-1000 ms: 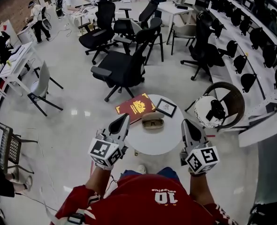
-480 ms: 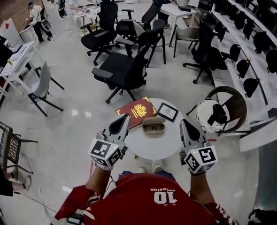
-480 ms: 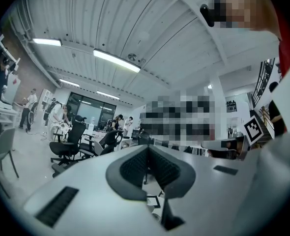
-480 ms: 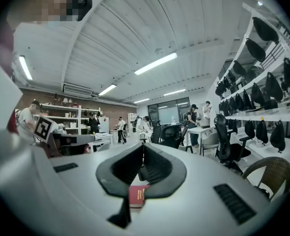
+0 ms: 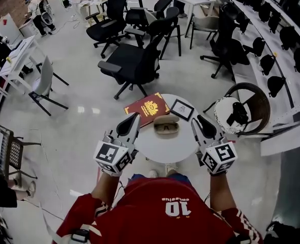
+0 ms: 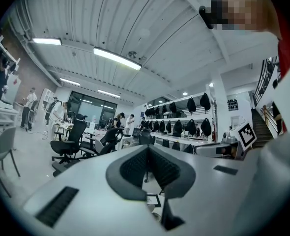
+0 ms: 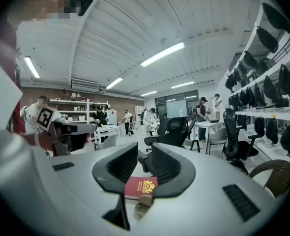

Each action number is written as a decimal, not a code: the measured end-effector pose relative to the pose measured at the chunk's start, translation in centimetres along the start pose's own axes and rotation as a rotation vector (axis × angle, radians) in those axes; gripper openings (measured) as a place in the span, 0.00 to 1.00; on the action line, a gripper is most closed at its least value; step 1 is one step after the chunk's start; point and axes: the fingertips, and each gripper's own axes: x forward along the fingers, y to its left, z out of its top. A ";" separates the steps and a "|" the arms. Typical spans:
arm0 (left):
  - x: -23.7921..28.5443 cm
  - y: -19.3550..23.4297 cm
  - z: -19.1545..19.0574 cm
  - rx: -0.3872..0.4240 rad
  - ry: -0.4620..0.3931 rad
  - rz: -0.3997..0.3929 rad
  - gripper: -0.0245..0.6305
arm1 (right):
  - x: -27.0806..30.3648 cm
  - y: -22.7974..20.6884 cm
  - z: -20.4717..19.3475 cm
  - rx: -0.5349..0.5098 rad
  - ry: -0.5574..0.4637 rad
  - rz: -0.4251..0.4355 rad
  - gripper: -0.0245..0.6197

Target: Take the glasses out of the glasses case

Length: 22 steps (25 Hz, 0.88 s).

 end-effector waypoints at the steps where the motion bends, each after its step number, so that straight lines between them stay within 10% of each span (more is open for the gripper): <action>1: 0.2 -0.1 -0.1 0.001 0.005 -0.002 0.05 | 0.4 -0.2 -0.7 -0.007 0.022 0.009 0.17; 22: -0.3 1.4 -6.2 -0.010 0.121 0.091 0.05 | 10.4 -1.3 -24.5 -0.204 0.527 0.217 0.21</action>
